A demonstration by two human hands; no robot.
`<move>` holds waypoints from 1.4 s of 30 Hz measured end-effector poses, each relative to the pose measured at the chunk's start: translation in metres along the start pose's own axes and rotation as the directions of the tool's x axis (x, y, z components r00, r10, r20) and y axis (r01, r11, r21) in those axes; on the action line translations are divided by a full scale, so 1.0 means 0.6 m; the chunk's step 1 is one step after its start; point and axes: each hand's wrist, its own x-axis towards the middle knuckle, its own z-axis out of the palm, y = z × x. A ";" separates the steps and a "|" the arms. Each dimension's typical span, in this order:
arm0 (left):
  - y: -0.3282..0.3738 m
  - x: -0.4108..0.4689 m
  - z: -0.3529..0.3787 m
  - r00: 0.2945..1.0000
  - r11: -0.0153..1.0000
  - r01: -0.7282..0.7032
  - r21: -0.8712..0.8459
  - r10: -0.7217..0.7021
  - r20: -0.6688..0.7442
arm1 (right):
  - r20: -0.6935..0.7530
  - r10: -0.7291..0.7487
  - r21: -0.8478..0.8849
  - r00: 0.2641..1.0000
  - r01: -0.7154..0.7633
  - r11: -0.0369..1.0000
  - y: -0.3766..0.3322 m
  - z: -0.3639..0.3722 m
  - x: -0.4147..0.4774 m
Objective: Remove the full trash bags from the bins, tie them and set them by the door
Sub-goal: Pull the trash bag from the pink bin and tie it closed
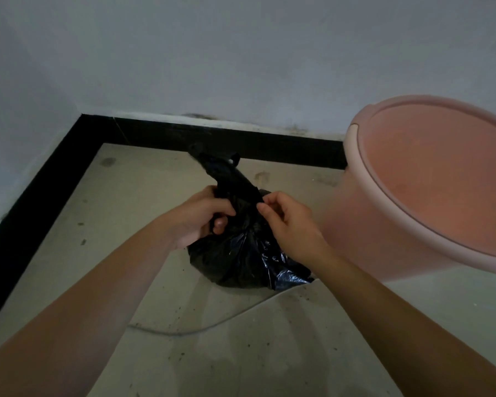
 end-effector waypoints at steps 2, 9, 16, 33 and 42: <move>-0.002 -0.009 -0.007 0.991 0.998 -0.067 0.013 0.065 0.116 | -0.006 -0.008 -0.039 1.000 0.008 0.999 0.000 -0.004 0.006; -0.010 0.004 -0.013 0.995 0.993 -0.099 -0.057 0.098 -0.025 | 0.127 0.035 -0.031 0.991 -0.031 0.999 -0.008 -0.006 0.012; 0.005 -0.015 -0.022 0.980 0.994 -0.114 0.002 0.112 0.167 | 0.101 0.303 0.255 0.948 -0.319 0.913 -0.065 -0.046 0.032; -0.016 -0.019 -0.048 0.981 0.895 -0.134 -0.426 0.181 0.072 | -0.152 0.259 0.616 0.954 -0.113 0.780 -0.118 -0.029 0.066; -0.021 -0.010 -0.062 0.996 0.912 -0.075 -0.403 0.091 0.023 | 0.104 0.374 0.895 0.922 -0.250 0.368 -0.112 -0.024 0.033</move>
